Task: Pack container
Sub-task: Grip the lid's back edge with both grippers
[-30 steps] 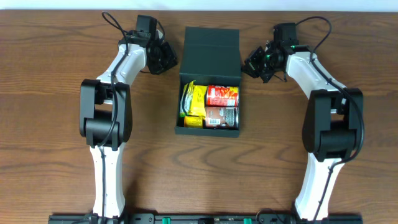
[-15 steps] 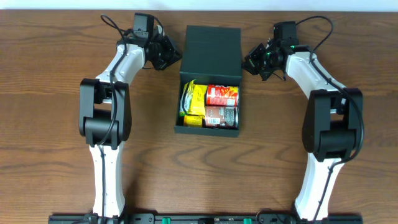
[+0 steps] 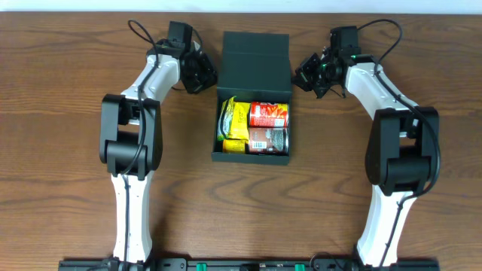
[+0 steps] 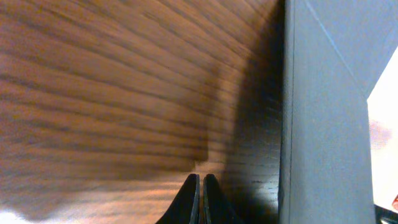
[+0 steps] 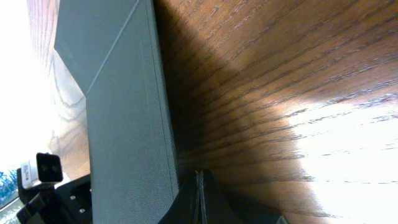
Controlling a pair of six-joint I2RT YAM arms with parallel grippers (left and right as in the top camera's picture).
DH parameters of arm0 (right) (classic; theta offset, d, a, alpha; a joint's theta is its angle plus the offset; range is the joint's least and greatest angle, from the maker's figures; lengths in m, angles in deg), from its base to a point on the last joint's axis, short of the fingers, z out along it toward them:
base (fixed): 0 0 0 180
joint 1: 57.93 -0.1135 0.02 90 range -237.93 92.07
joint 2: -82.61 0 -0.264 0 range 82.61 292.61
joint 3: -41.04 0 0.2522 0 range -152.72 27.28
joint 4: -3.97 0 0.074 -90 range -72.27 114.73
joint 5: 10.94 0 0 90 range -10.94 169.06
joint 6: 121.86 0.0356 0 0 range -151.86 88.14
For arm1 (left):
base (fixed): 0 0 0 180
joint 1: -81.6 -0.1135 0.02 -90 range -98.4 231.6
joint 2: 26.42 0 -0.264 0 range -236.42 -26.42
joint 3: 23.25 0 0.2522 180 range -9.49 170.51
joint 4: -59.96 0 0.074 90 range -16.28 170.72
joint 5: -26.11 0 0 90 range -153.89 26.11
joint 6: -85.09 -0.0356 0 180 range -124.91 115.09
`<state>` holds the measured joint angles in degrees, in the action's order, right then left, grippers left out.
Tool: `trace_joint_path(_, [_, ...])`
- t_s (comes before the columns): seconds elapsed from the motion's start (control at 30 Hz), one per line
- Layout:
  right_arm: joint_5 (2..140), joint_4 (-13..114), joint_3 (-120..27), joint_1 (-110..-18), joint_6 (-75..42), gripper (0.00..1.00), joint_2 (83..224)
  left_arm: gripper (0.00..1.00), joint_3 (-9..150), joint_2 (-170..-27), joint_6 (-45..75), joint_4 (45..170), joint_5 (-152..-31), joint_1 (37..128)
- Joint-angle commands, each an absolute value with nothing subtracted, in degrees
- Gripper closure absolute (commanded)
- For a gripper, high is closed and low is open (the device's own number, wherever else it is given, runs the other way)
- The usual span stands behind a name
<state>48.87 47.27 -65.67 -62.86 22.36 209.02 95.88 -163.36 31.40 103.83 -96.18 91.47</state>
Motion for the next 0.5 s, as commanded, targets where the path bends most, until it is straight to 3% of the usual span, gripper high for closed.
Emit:
trace_joint_path(0.0, [48.2, 47.3, -66.3, -64.0, 21.3, 0.98, 209.4, 0.94, 96.7, -164.9, 30.0, 102.8, -95.6, 92.5])
trace_joint_path(0.47, [46.4, 41.1, -66.3, -66.8, 24.3, 0.99, 209.4, 0.94, 96.8, -164.7, 37.7, 91.9, -105.4, 91.1])
